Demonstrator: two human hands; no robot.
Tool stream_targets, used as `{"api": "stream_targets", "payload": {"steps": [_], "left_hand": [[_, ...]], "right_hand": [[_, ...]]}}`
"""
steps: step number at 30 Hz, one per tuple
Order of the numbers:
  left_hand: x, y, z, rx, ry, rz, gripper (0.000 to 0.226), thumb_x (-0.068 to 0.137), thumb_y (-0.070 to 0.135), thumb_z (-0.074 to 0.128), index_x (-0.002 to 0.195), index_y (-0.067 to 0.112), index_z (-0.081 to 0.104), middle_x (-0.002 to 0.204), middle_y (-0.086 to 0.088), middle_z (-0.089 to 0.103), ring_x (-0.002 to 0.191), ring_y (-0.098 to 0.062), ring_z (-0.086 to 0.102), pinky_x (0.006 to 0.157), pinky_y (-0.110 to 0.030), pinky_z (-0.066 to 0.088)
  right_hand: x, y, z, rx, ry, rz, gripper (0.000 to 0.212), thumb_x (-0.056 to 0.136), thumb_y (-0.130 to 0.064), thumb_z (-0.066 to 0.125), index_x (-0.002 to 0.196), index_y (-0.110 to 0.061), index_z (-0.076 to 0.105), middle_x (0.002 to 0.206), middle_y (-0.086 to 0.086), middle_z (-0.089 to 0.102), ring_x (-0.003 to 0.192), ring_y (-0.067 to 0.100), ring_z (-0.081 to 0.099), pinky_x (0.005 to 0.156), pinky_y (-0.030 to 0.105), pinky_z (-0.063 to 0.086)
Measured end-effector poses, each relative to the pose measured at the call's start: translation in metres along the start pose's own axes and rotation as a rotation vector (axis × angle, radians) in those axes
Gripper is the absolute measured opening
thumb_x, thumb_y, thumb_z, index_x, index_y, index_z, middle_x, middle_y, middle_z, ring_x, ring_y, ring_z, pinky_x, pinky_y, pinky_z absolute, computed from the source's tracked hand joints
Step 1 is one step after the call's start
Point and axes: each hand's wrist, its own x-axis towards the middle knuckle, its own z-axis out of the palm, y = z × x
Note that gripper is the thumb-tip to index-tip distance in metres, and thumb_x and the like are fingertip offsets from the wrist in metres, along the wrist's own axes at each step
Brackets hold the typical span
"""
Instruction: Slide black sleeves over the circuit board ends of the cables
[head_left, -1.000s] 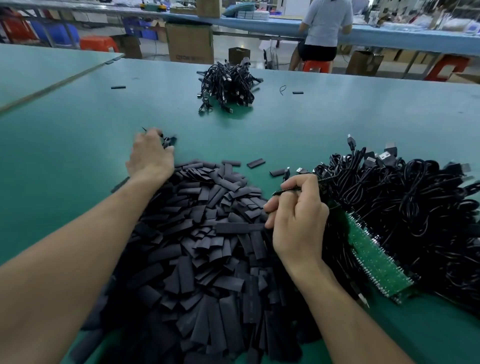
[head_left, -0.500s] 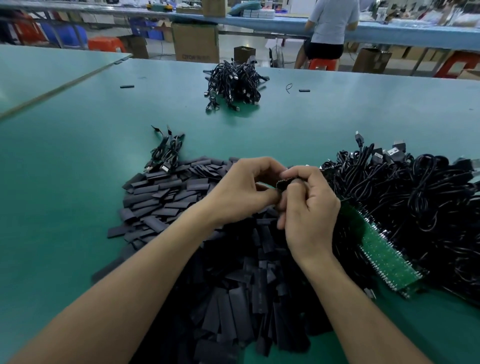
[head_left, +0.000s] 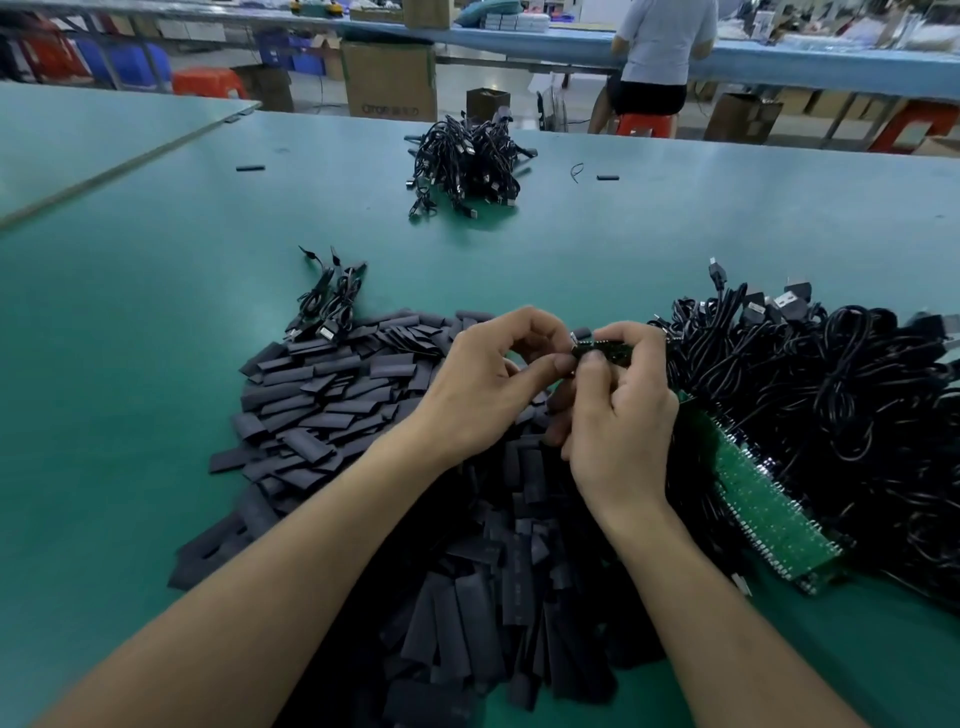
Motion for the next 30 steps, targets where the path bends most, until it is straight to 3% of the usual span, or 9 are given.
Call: {"api": "stream_targets", "payload": {"steps": [3,9,15,19,30], "left_hand": [[0.001,0.004,-0.001,0.022,-0.029,0.018,0.007,0.092,0.007,0.070,0.096,0.010,0.065,0.080,-0.001,0.064,0.063,-0.005,0.055,0.054,-0.023,0.044],[0.003,0.005,-0.002,0.019,-0.046,-0.020,0.008,0.090,0.004,0.072,0.091,0.010,0.067,0.077,0.005,0.065,0.065,0.001,0.057,0.063,-0.017,0.044],[0.003,0.005,-0.012,0.040,-0.108,-0.026,0.006,0.088,0.004,0.074,0.089,0.008,0.070,0.072,0.002,0.066,0.054,0.007,0.053,0.059,-0.007,0.040],[0.005,0.006,-0.019,0.034,-0.163,-0.030,0.004,0.087,0.004,0.075,0.088,0.005,0.071,0.077,-0.004,0.070,0.068,-0.005,0.060,0.070,-0.018,0.049],[0.008,0.009,-0.025,-0.031,-0.233,-0.055,0.005,0.086,-0.001,0.074,0.087,0.004,0.071,0.078,-0.014,0.071,0.070,-0.007,0.060,0.071,-0.019,0.051]], "right_hand": [[0.001,0.002,0.000,0.003,0.017,-0.020,0.009,0.093,-0.023,0.042,0.097,-0.029,0.047,0.055,-0.008,0.059,0.045,0.009,0.057,0.047,0.027,0.042],[0.001,-0.001,0.000,0.033,0.008,-0.008,0.015,0.093,-0.019,0.039,0.090,-0.030,0.048,0.056,0.016,0.059,0.043,0.036,0.055,0.040,0.045,0.040],[0.003,0.000,-0.001,0.087,-0.028,0.038,0.016,0.082,-0.020,0.041,0.078,-0.031,0.053,0.051,-0.002,0.062,0.032,0.018,0.052,0.038,0.023,0.037],[0.003,-0.002,-0.001,0.149,-0.034,0.066,0.019,0.079,-0.020,0.043,0.071,-0.034,0.055,0.047,0.001,0.061,0.029,0.019,0.047,0.036,0.023,0.035],[0.006,-0.006,-0.006,0.184,-0.056,0.136,0.021,0.076,-0.019,0.044,0.065,-0.030,0.058,0.038,0.005,0.051,0.027,0.010,0.041,0.039,0.018,0.032]]}}
